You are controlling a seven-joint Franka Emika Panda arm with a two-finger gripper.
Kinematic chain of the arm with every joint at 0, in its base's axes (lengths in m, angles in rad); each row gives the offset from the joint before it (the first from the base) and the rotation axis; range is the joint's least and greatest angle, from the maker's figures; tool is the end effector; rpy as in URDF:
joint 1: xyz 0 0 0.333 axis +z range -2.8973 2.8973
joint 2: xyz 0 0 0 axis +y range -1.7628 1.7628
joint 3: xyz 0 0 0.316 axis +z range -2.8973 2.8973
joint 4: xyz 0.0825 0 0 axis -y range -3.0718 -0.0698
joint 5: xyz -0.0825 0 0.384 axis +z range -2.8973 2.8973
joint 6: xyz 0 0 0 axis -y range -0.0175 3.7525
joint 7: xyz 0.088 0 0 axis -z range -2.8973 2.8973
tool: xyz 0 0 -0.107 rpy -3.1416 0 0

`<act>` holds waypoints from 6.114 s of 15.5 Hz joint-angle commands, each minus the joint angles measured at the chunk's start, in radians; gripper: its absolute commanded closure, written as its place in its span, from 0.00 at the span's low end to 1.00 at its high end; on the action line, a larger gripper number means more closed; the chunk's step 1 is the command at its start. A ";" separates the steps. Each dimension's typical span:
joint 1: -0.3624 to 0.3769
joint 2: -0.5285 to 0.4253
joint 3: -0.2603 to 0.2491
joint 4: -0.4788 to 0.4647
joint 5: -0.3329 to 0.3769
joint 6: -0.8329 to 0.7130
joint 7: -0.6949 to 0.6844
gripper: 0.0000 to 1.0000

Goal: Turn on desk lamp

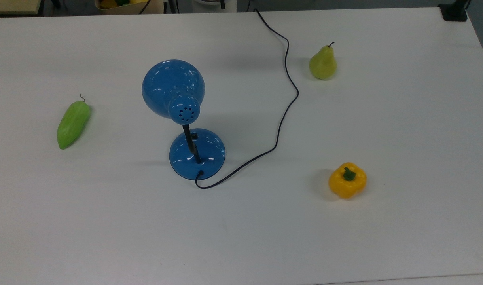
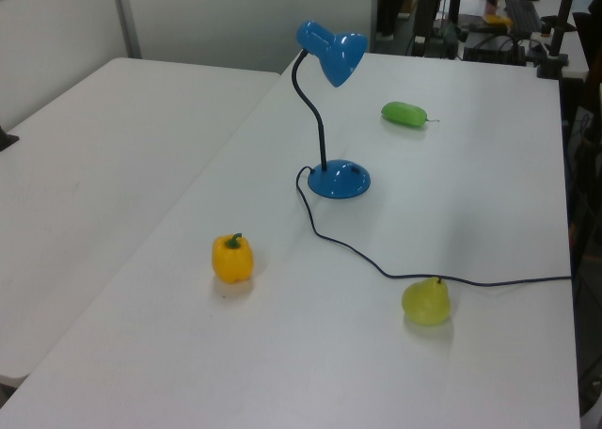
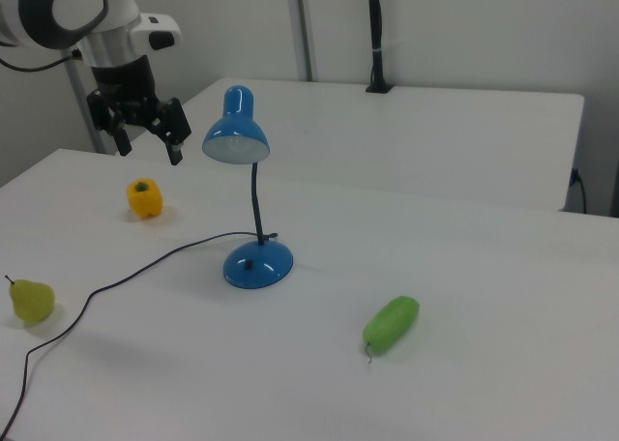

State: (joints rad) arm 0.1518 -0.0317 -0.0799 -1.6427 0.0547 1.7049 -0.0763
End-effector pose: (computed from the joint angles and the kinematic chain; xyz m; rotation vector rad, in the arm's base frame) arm 0.5554 0.0445 0.6203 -3.0735 -0.2207 -0.1448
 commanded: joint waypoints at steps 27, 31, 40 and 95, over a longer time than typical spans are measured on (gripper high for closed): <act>0.018 -0.008 -0.011 -0.020 -0.003 0.019 -0.048 0.89; 0.026 -0.010 -0.009 -0.036 0.002 0.010 -0.033 1.00; 0.017 -0.017 -0.009 -0.163 -0.015 -0.008 -0.059 1.00; -0.037 0.326 0.014 -0.496 -0.055 1.322 0.078 1.00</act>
State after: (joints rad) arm 0.1060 0.2906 -0.0824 -2.1476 -0.0077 3.0127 -0.0281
